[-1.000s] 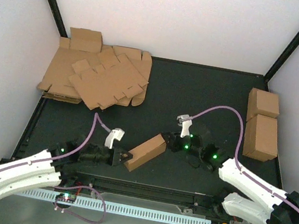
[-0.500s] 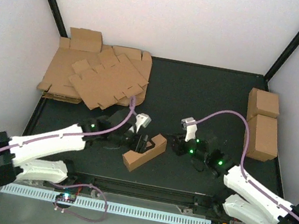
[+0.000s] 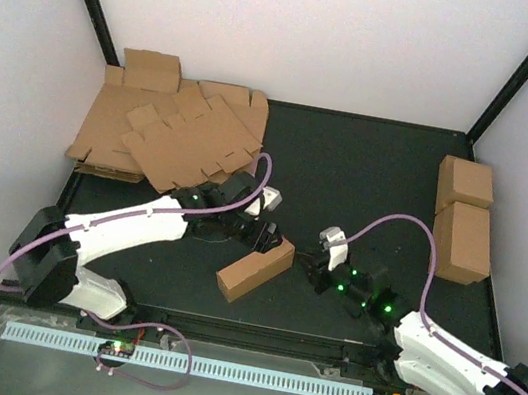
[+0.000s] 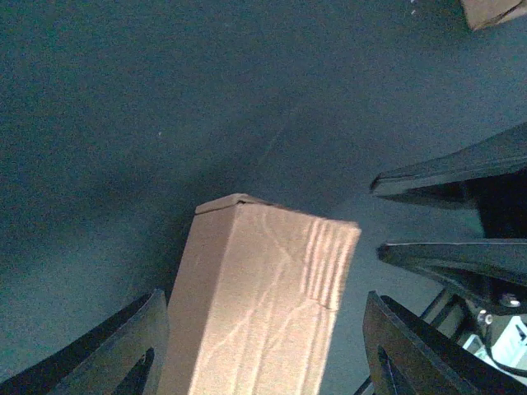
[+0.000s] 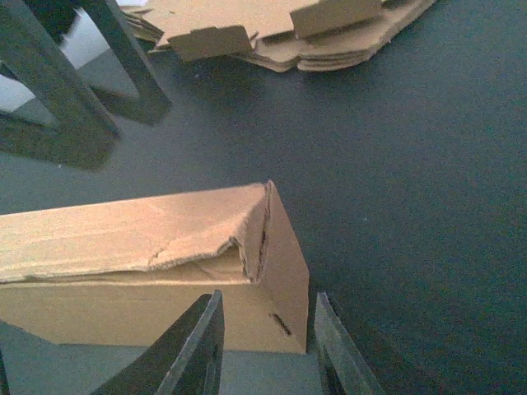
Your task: Fold the paper box
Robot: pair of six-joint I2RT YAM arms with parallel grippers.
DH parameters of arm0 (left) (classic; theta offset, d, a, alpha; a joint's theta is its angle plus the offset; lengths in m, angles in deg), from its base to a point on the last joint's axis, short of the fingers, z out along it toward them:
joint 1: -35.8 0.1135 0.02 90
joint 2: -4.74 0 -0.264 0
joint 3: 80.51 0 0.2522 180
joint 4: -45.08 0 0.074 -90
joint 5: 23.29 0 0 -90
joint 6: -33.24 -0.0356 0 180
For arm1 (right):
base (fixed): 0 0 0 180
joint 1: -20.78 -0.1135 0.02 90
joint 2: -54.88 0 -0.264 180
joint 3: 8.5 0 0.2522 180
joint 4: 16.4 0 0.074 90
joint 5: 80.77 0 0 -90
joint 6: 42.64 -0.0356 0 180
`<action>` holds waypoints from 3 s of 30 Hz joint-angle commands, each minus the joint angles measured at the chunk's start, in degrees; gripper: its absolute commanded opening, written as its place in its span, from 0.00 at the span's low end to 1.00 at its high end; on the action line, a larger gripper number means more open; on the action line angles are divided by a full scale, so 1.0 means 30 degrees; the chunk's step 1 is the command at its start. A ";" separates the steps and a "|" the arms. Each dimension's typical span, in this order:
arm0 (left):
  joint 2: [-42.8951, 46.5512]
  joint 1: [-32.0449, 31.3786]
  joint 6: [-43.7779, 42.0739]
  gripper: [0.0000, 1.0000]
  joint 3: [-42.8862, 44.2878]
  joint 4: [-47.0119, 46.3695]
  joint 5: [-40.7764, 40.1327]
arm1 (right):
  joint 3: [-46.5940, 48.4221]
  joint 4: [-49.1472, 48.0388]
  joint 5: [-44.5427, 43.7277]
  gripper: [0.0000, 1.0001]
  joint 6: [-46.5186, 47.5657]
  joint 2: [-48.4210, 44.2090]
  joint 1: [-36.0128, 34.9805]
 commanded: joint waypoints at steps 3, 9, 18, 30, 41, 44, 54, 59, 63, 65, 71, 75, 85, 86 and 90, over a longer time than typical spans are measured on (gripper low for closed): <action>-0.1028 0.0925 -0.1147 0.67 0.0728 0.0348 0.1929 | -0.0056 -0.3129 0.0557 0.33 0.1376 0.1021 0.0030; -0.1624 0.1617 -0.1071 0.68 0.0516 -0.0737 0.3408 | -0.0021 -0.3591 0.0588 0.30 0.1728 0.1595 0.0032; -0.2660 0.1910 -0.0506 0.68 0.0442 -0.2266 0.4987 | 0.0060 -0.4122 0.0706 0.27 0.2073 0.2539 -0.0012; -0.3846 0.1940 -0.0316 0.66 0.0518 -0.2947 0.5319 | 0.0194 -0.4688 0.0788 0.24 0.2285 0.3342 -0.0030; -0.4500 0.1940 -0.0632 0.55 0.0646 -0.3128 0.5583 | 0.0419 -0.5052 0.0934 0.21 0.2319 0.3817 -0.0066; -0.4664 0.1940 -0.0753 0.55 0.0639 -0.3158 0.5660 | 0.0405 -0.5067 0.0937 0.21 0.2283 0.3738 -0.0070; -0.5207 0.1940 -0.1113 0.51 0.0640 -0.3172 0.5932 | 0.0227 -0.5101 0.0303 0.14 0.2884 0.3670 -0.0071; -0.5375 0.1939 -0.1305 0.49 0.0694 -0.3005 0.6022 | 0.0135 -0.5252 -0.0199 0.07 0.3802 0.3699 -0.0065; -0.5654 0.1940 -0.1416 0.47 0.0724 -0.2909 0.5958 | 0.0150 -0.5057 -0.0505 0.04 0.4228 0.3601 -0.0149; -0.5853 0.1936 -0.1418 0.46 0.0738 -0.2986 0.5988 | -0.0006 -0.5145 -0.0804 0.03 0.4359 0.3498 -0.0349; -0.6073 0.1918 -0.1512 0.44 0.0695 -0.3044 0.6043 | -0.0140 -0.4907 -0.0763 0.09 0.4198 0.3494 -0.0662; -0.6117 0.1910 -0.1618 0.44 0.0626 -0.2933 0.5978 | -0.0018 -0.4049 -0.0578 0.17 0.3550 0.2652 -0.0715; -0.5724 0.1899 -0.1610 0.43 0.0077 -0.3175 0.5958 | 0.1852 0.0439 -0.0787 0.26 0.1647 0.0448 -0.0713; -0.5693 0.1883 -0.1596 0.43 0.0035 -0.3213 0.5969 | 0.2066 0.0598 -0.0816 0.26 0.1500 0.0466 -0.0675; -0.5587 0.1838 -0.1563 0.42 -0.0243 -0.3360 0.5984 | 0.2884 0.1082 -0.0786 0.26 0.0921 0.0706 -0.0684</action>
